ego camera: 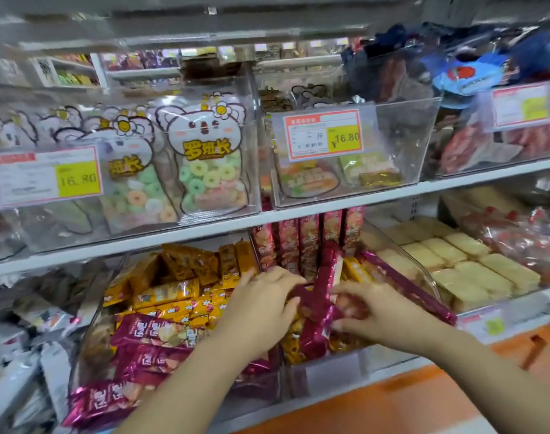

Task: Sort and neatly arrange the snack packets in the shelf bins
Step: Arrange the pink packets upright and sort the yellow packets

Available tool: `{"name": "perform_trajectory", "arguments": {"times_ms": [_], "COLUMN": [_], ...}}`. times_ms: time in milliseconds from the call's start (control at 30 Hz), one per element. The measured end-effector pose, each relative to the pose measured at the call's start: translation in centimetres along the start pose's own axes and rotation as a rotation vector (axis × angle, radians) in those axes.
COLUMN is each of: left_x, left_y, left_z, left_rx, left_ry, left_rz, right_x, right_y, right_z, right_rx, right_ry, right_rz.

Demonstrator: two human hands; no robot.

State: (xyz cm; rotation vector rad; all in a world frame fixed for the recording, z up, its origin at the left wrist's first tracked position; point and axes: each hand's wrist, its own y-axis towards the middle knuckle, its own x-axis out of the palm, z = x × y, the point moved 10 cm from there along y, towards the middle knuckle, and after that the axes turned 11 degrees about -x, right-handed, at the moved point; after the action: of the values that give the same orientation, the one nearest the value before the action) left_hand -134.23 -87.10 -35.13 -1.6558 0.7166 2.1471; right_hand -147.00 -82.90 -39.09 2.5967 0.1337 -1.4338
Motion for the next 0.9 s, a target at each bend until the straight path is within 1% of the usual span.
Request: {"name": "perform_trajectory", "arguments": {"times_ms": [33,67,100,133,200,267,300,400,467,533,667,733,900], "left_x": [0.1,0.3,0.6,1.1,2.6,4.5,5.5,8.0,8.8,8.8,8.2,7.9,7.1], "left_y": [0.4,0.8,1.2,1.6,2.3,2.9,3.1,3.6,3.7,3.9,4.1,4.0,3.9], "left_z": [0.6,1.2,1.7,2.2,3.0,3.7,4.0,4.5,4.5,4.2,3.4,2.9,1.7], "left_rx": [0.017,0.035,0.051,0.068,0.106,0.136,0.146,0.157,0.149,0.137,0.143,0.138,0.12], "left_ry": [-0.008,-0.016,-0.023,-0.024,0.004,0.081,0.133,0.276,0.357,0.428,0.562,0.585,0.6], "left_rz": [0.005,0.009,0.004,-0.015,-0.093,-0.209,-0.273,-0.445,-0.509,-0.502,-0.441,-0.417,-0.378], "right_x": [1.2,1.8,1.5,0.2,-3.4,-5.9,-6.2,-4.6,-3.1,-2.8,-3.5,-2.7,0.9], "right_y": [-0.3,-0.5,-0.5,-0.5,-1.0,-1.9,-2.1,-2.1,-1.8,-1.4,0.0,1.2,3.1], "right_z": [-0.9,-1.4,-1.6,-1.3,-0.1,1.0,1.7,3.2,3.9,4.2,3.3,2.6,4.8], "right_rx": [-0.013,-0.034,-0.046,-0.047,-0.011,0.046,0.071,0.099,0.092,0.078,0.047,0.013,0.116], "right_ry": [0.097,0.151,0.145,0.076,-0.196,-0.434,-0.498,-0.591,-0.604,-0.626,-0.755,-0.776,-0.552], "right_rz": [-0.092,-0.141,-0.123,-0.051,0.108,0.174,0.156,0.007,-0.068,-0.081,-0.024,-0.053,-0.231]}}
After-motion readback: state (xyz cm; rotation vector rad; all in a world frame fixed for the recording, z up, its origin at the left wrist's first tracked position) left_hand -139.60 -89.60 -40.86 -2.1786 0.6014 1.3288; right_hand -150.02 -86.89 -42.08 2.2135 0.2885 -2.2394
